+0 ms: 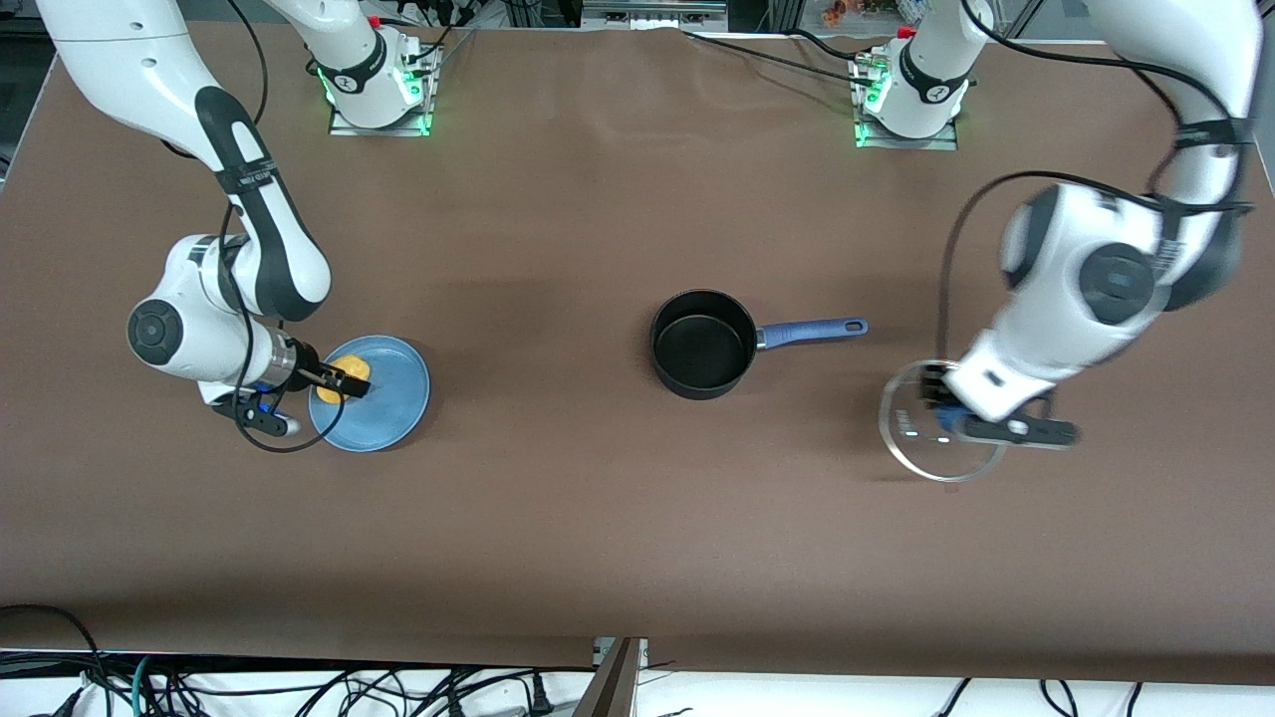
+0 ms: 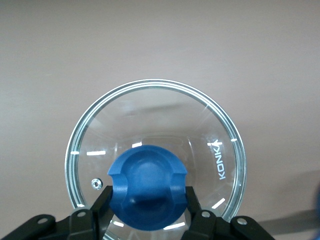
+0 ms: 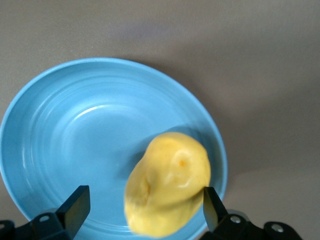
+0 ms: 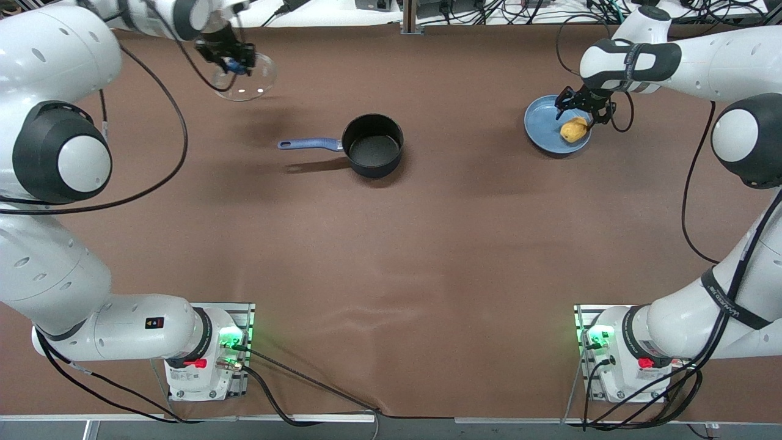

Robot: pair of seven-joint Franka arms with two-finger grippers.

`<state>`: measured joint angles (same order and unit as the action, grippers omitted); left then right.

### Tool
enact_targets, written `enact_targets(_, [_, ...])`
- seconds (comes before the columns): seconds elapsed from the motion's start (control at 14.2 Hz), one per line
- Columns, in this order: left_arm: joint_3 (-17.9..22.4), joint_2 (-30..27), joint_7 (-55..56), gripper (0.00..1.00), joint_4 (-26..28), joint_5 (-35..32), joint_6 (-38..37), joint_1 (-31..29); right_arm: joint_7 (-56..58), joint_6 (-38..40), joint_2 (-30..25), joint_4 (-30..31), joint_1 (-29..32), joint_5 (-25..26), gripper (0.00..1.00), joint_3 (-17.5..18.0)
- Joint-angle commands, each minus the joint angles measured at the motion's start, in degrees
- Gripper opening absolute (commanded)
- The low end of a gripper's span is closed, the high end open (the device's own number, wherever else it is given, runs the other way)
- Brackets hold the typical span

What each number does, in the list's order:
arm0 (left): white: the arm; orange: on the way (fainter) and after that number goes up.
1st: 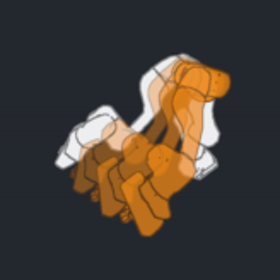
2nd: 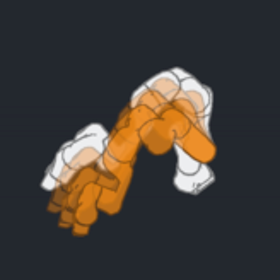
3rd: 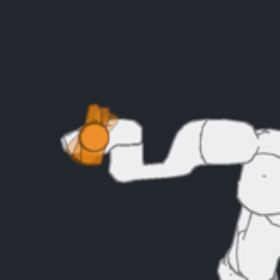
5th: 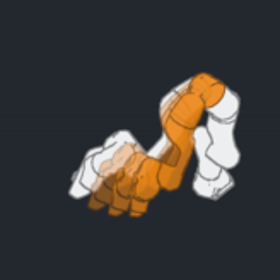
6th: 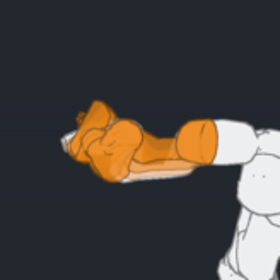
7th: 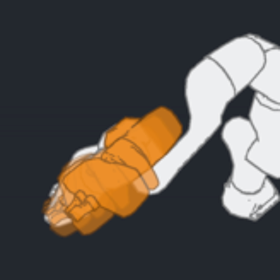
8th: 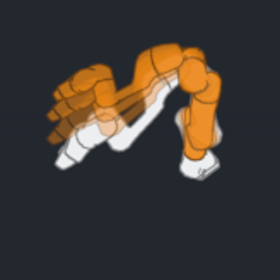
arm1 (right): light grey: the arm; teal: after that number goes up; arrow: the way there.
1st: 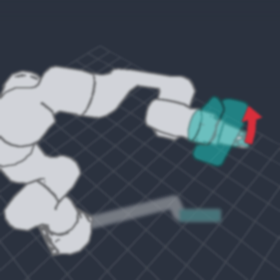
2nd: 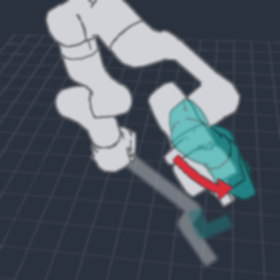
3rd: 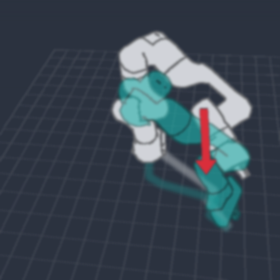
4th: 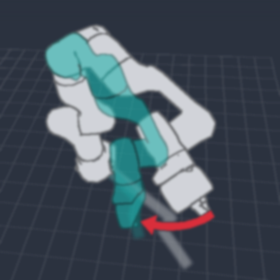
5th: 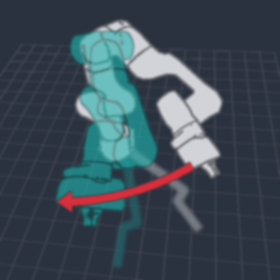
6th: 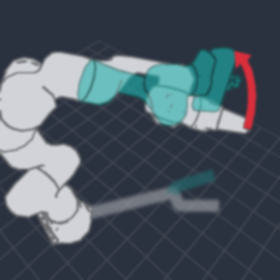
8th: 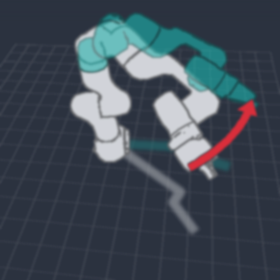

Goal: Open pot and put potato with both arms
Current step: 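Lift the lid with the left gripper while the right gripper reaches the potato, then lower the lid with the left gripper while the right gripper grasps the potato, then carry the yellow potato over the saucepan with the right gripper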

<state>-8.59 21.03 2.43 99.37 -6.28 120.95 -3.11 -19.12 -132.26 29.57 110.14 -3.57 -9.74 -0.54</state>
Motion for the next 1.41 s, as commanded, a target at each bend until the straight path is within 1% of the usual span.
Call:
enact_targets(0.0, [3.74, -0.47, -11.98, 0.44, 1.61, 5.38, 1.30, -2.41, -3.21, -0.28, 1.02, -0.80, -0.47, -1.25, 1.00, 0.27])
enact_targets(0.14, [4.88, 0.41, -17.44, 0.44, 2.66, 6.63, 3.14, -5.23, -3.29, -0.28, 1.37, -0.80, -0.21, -1.25, 1.00, 0.27])
enact_targets(0.28, [8.30, 1.20, -22.10, 0.45, 5.46, 6.72, 7.61, -5.68, -3.21, -0.28, 1.55, -0.72, 0.05, -1.25, 0.99, 0.27])
enact_targets(0.35, [8.58, 1.64, -23.17, 0.45, 6.87, 6.81, 9.72, -6.55, -3.21, -0.28, 1.72, -0.80, 0.05, -1.33, 0.93, 0.36])
enact_targets(0.42, [8.59, 1.91, -23.52, 0.45, 8.45, 6.81, 11.57, -7.78, -3.29, -0.36, 1.81, -0.80, -0.30, -1.33, 0.82, 0.36])
enact_targets(0.56, [8.67, 2.87, -24.05, 0.46, 10.66, 6.81, 14.56, -9.54, -3.29, -0.89, 2.68, -0.72, -0.48, -1.33, 0.64, 0.36])
enact_targets(0.7, [8.67, 4.71, -25.11, 0.46, 10.93, 6.81, 15.80, -10.69, -3.29, -0.46, 2.60, -0.80, -0.48, -1.33, 0.43, 0.45])
enact_targets(0.77, [8.67, 5.59, -25.11, 0.46, 10.93, 6.81, 16.42, -11.04, -2.95, -0.19, 2.25, -0.98, -0.48, -1.33, 0.35, 0.62])
enact_targets(0.92, [8.67, 6.74, -25.11, 0.46, 10.84, 6.81, 16.60, -11.39, -6.69, 1.90, 2.25, -3.52, -0.48, -1.42, 0.34, 2.02])
enact_targets(1.06, [8.67, 7.97, -25.02, 0.46, 10.49, 6.89, 16.69, -11.57, -15.64, 6.82, 2.77, -8.86, -0.48, -1.60, 0.34, 5.35])
enact_targets(1.13, [8.76, 8.41, -24.59, 0.46, 10.23, 6.81, 16.69, -11.57, -20.30, 9.11, 3.73, -12.11, -0.65, -2.64, 0.34, 6.94])
enact_targets(1.2, [8.76, 8.76, -24.41, 0.47, 10.14, 6.81, 16.69, -11.57, -24.70, 11.13, 4.35, -15.54, -0.74, -5.26, 0.34, 8.78])
enact_targets(1.27, [8.76, 8.94, -24.41, 0.51, 10.05, 6.81, 16.69, -11.57, -29.44, 12.54, 4.97, -18.18, -0.83, -8.42, 0.34, 10.88])
enact_targets(1.34, [8.76, 8.94, -24.32, 0.65, 10.05, 6.81, 16.60, -11.66, -34.71, 12.73, 5.32, -20.38, -1.09, -10.98, 0.34, 13.17])
